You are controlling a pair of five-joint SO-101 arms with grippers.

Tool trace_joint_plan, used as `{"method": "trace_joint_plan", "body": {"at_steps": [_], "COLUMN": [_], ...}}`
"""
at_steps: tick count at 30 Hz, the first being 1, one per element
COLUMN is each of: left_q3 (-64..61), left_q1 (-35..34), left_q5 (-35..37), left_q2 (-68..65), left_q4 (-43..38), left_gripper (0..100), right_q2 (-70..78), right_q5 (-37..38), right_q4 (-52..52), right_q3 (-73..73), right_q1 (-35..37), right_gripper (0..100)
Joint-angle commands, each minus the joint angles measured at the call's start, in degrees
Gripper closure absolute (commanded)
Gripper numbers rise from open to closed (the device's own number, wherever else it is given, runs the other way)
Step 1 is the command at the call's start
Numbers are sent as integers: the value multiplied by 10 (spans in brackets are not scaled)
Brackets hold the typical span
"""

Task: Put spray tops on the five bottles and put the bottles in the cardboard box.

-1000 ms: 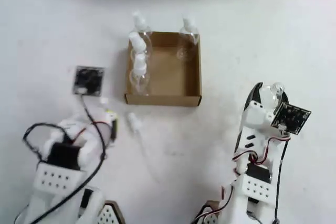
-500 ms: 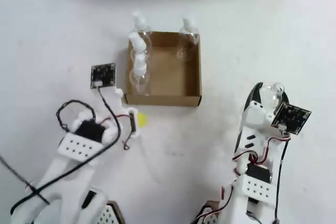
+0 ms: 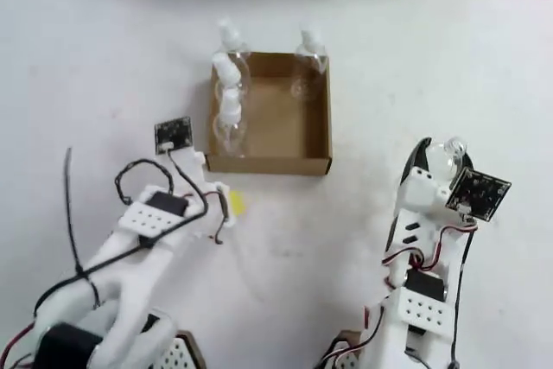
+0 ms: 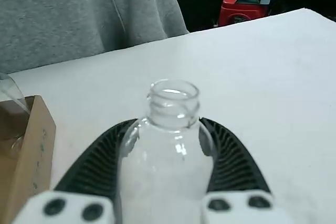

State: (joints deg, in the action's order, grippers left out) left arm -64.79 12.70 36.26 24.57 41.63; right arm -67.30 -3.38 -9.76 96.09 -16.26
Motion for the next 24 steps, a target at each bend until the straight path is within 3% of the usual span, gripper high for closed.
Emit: {"method": "trace_joint_plan", "body": {"at_steps": [1, 10, 17, 20, 24], "left_q3": [37, 40, 39, 38, 43], "left_q1": [11, 27, 25, 26, 29], "left_q5": [14, 17, 12, 12, -4], "left_q2": [-41, -77, -77, -76, -75], "left_q4": [-15, -44, -74, -69, -35], "left_gripper": [740, 744, 989, 945, 980], "right_q2": [-8, -7, -5, -5, -9], "right_q5": [2, 2, 31, 32, 33], "right_q4": [2, 3, 4, 4, 19], "right_q3": [5, 5, 5, 5, 5], "right_q1": [3, 3, 4, 4, 4], "right_gripper": [984, 984, 984, 984, 984]}}
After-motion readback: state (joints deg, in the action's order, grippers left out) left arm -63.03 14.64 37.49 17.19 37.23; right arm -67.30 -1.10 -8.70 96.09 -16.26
